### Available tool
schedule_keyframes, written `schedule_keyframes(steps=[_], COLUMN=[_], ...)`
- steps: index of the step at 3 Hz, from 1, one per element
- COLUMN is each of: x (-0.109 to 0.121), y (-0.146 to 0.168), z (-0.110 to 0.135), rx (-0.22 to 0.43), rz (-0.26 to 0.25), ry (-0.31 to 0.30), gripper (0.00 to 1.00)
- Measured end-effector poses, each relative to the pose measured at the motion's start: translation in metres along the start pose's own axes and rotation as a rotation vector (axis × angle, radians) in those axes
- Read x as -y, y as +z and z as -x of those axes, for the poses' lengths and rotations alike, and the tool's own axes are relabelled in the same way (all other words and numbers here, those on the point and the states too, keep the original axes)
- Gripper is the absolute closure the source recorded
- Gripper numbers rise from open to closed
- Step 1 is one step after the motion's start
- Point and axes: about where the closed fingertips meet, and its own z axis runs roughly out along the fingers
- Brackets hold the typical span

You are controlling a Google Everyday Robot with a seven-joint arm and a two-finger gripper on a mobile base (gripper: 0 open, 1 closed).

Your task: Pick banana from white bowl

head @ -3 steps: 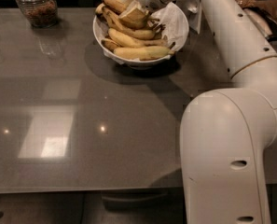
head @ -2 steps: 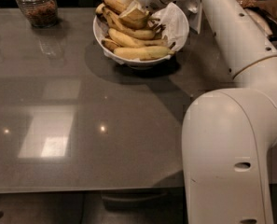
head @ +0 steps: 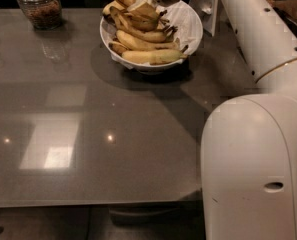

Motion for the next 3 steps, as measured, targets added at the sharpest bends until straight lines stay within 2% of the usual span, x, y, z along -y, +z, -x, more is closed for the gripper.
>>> schedule_keyframes(steps=[1,3], x=[0.000,-0.012], y=[-0.012,-0.044], z=[0.012,0.030], rx=[0.003,-0.035], rz=[0.007,0.075], ry=[-0.047,-0.156], gripper=[1.00,1.00])
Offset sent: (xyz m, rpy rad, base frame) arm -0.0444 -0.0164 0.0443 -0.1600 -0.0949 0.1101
